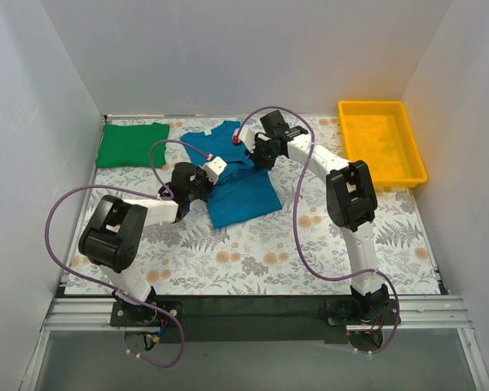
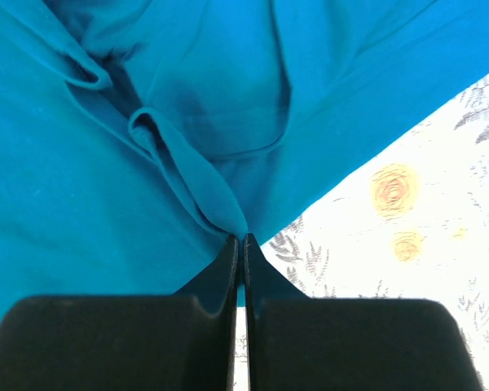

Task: Fold and stack the t-shirts
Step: Fold the tshirt

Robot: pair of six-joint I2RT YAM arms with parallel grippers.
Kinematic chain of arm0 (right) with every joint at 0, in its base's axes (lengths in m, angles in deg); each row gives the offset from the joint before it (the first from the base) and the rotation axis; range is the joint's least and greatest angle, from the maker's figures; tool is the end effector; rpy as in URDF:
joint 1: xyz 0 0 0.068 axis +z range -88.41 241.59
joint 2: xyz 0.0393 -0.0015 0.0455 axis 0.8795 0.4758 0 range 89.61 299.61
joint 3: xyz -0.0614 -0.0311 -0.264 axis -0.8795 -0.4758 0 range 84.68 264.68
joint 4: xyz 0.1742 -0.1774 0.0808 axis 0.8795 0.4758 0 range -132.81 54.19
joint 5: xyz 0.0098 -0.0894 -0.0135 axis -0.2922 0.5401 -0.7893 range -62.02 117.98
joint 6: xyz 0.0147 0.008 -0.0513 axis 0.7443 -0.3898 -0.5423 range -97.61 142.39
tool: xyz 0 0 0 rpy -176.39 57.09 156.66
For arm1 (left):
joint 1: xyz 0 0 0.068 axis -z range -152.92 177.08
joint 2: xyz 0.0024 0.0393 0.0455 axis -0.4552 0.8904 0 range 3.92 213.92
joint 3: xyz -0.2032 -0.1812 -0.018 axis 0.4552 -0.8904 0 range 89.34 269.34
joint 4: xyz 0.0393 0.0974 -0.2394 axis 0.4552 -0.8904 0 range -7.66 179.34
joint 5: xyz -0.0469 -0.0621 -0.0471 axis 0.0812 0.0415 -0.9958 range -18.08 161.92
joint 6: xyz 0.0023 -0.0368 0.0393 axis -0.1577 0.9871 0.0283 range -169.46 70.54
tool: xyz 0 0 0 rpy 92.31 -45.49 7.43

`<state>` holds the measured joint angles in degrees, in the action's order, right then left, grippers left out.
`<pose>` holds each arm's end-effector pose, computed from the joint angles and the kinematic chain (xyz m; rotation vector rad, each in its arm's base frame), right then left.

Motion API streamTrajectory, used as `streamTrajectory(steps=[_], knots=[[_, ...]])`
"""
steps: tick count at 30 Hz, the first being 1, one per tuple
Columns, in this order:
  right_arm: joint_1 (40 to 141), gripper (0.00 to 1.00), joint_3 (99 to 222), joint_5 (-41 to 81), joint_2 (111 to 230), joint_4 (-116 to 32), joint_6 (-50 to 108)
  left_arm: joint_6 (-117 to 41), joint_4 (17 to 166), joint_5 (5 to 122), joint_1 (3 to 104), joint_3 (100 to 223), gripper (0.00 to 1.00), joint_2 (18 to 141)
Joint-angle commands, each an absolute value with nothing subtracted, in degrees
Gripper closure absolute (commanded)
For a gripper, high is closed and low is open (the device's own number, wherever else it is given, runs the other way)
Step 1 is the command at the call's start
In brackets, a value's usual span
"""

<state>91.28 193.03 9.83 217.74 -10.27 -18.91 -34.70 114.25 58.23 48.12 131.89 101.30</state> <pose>0.4287 0.2572 0.2092 -1.5261 1.9106 0.3039 0.3127 -0.1293 0.1555 0.2649 2.1224 -0.6231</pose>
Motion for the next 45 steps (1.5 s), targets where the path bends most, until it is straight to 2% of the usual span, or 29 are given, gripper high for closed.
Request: streamTrajectory(steps=[1,35,36,37,38,39,40,41,42,44,45], knots=[[91.1,0.99,196.6,10.1,219.1,-12.3,-17.1,-35.3,115.3,59.6,47.6,134.5,1.0,101.9],[91.2,0.99,203.6,11.7,225.4,-15.8,-12.4,-32.8,117.9,65.3,46.6,135.7,1.0,104.6],[91.3,0.96,203.9,11.7,225.7,-16.0,-11.8,-32.5,117.7,66.4,46.6,136.0,1.0,104.8],[91.3,0.86,203.9,11.6,225.8,-16.7,-11.4,-32.1,117.5,67.2,46.6,136.3,0.98,105.2],[91.3,0.81,203.9,12.4,225.7,-17.4,-10.7,-31.6,117.6,68.5,46.6,136.5,0.91,105.3],[91.3,0.72,203.7,13.5,225.7,-18.5,-7.7,-30.1,118.0,71.2,46.5,136.6,0.8,105.3],[91.2,0.6,203.8,14.6,225.7,-20.4,-6.3,-29.6,118.4,73.4,46.5,136.4,0.54,104.6],[91.1,0.57,203.8,16.8,225.5,-21.3,-5.0,-29.2,119.7,74.7,46.6,136.1,0.37,103.8],[90.9,0.54,203.8,18.6,224.7,-22.1,-2.0,-28.7,120.6,75.9,46.6,134.9,0.29,102.6],[89.6,0.48,202.9,18.7,223.2,-22.6,-0.9,-28.5,122.8,77.4,46.6,133.2,0.22,97.5],[88.9,0.47,201.6,17.0,220.4,-22.7,-1.7,-28.6,122.7,76.3,46.5,132.4,0.22,95.2]])
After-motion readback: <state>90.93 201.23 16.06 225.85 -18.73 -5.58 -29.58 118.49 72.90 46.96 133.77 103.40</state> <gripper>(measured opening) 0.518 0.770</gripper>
